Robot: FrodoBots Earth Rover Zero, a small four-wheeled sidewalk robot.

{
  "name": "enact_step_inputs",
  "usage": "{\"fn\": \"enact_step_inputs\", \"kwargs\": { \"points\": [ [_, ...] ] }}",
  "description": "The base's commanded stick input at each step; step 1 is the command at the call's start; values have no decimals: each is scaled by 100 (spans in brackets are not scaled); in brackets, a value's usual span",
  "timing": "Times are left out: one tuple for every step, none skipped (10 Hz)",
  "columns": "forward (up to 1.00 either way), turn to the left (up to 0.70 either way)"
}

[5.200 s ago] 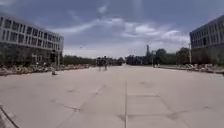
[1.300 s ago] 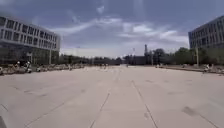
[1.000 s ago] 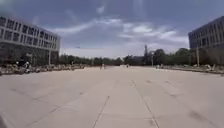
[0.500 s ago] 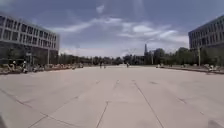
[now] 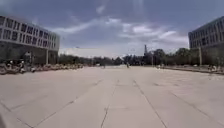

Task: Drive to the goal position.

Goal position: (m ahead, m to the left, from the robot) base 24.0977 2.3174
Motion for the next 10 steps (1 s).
{"fn": "enact_step_inputs", "kwargs": {
  "points": [
    [56, 0],
    [56, 0],
    [56, 0],
    [56, 0],
    [56, 0],
    [56, 0],
    [56, 0],
    [56, 0],
    [56, 0],
    [56, 0]
  ]
}}
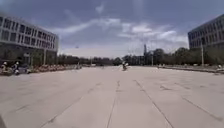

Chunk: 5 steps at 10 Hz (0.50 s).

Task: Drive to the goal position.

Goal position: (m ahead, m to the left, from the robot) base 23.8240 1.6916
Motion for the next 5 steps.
{"fn": "enact_step_inputs", "kwargs": {
  "points": [
    [56, 0],
    [56, 0],
    [56, 0],
    [56, 0],
    [56, 0]
  ]
}}
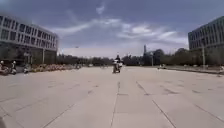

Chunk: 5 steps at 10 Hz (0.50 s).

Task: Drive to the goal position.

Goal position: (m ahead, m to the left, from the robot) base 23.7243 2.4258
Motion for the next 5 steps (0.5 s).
{"fn": "enact_step_inputs", "kwargs": {
  "points": [
    [56, 0],
    [56, 0],
    [56, 0],
    [56, 0],
    [56, 0]
  ]
}}
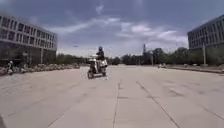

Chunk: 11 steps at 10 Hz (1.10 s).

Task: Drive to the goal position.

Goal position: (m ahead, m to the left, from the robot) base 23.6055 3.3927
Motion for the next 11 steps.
{"fn": "enact_step_inputs", "kwargs": {
  "points": [
    [56, 0],
    [56, 0],
    [56, 0],
    [56, 0],
    [56, 0],
    [56, 0],
    [56, 0],
    [56, 0],
    [56, 0],
    [56, 0],
    [56, 0]
  ]
}}
